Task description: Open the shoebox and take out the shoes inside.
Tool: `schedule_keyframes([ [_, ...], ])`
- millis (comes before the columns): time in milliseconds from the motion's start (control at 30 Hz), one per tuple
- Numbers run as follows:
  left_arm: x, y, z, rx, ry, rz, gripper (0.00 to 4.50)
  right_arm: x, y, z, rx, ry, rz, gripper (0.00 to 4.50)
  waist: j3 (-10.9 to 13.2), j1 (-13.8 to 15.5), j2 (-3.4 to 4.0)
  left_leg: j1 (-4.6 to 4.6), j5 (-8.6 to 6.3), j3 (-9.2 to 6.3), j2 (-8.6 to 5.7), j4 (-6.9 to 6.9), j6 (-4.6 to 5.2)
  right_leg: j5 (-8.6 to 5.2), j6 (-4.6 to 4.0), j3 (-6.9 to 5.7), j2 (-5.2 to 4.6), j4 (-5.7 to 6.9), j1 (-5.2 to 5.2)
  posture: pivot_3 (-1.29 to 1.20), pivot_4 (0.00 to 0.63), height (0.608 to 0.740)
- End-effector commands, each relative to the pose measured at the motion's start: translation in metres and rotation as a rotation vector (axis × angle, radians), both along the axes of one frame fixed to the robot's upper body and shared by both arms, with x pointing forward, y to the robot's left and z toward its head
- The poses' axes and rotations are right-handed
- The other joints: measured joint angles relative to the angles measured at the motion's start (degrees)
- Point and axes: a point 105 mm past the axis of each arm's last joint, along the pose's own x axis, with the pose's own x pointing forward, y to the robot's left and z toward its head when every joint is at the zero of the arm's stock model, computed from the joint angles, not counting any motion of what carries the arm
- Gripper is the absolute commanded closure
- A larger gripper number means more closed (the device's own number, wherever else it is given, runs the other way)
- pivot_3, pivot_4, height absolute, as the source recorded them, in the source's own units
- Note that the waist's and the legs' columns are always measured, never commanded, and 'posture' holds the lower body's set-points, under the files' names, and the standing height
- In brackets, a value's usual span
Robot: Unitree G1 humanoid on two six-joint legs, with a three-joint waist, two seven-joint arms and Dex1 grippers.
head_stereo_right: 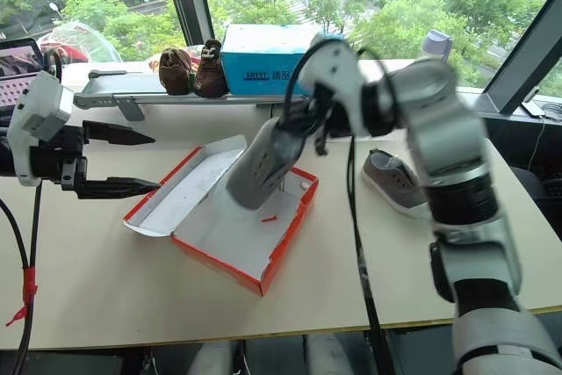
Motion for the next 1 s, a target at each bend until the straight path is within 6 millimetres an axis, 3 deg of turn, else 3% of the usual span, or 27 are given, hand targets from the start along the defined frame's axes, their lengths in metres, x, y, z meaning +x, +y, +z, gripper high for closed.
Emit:
schedule_keyframes([
  [33,0.005,-0.006,0.005,0.017,-0.045,-0.034,0.0,0.008,-0.057,0.035,0.015,-0.07,-0.181,4.23,0.0,0.4,-0.02,-0.08,0.0,0.01,-0.01,0.01,0.0,0.0,0.0,0.0,-0.01,-0.01,-0.05,0.0,0.15,0.74],
  [167,0.01,-0.009,0.003,0.018,-0.047,-0.049,0.0,0.01,-0.089,0.039,-0.08,-0.103,-0.253,4.23,0.0,0.3,-0.02,-0.27,0.0,0.07,-0.03,0.01,0.0,0.01,0.01,0.05,-0.03,-0.04,-0.26,0.0,0.15,0.74],
  [367,0.016,-0.012,0.001,0.029,-0.047,-0.066,0.0,0.016,-0.128,0.016,-0.347,-0.076,-0.305,4.23,0.1,-0.6,0.1,-0.27,0.0,0.13,-0.02,-0.06,0.01,0.01,0.01,0.12,-0.02,0.03,-0.38,0.0,0.15,0.74],
  [500,0.016,-0.013,0.001,0.032,-0.044,-0.073,0.0,0.019,-0.138,0.01,-0.394,-0.033,-0.305,4.23,0.1,-0.9,0.17,-0.28,0.01,0.15,-0.03,-0.03,0.01,0.02,0.03,0.15,-0.03,0.02,-0.37,0.0,0.15,0.74],
  [667,0.017,-0.012,0.0,0.037,-0.04,-0.071,0.0,0.02,-0.171,-0.035,-0.755,0.105,-0.316,4.23,0.2,-1.0,0.19,-0.28,0.01,0.15,-0.04,-0.02,0.01,0.02,0.04,0.15,-0.03,0.04,-0.37,0.0,0.15,0.74],
  [767,0.019,-0.012,-0.002,0.041,-0.038,-0.069,0.0,0.032,-0.159,-0.043,-0.781,0.123,-0.278,4.23,0.2,-1.1,0.2,-0.29,0.01,0.16,-0.06,0.01,0.01,0.02,0.06,0.17,-0.04,0.01,-0.34,0.0,0.15,0.74],
  [900,0.019,-0.013,0.0,0.051,-0.044,-0.063,0.0,0.028,-0.164,-0.059,-0.923,0.206,-0.204,4.23,0.3,-1.6,0.34,-0.28,0.01,0.15,-0.07,0.06,0.01,0.03,0.08,0.19,-0.04,0.09,-0.34,0.0,0.15,0.74],
  [1000,0.016,-0.011,0.0,0.054,-0.039,-0.058,0.0,0.028,-0.162,-0.056,-0.944,0.201,-0.181,4.23,0.3,-1.6,0.39,-0.31,0.01,0.15,-0.07,0.03,0.01,0.04,0.07,0.19,-0.04,0.07,-0.35,0.0,0.15,0.74],
])
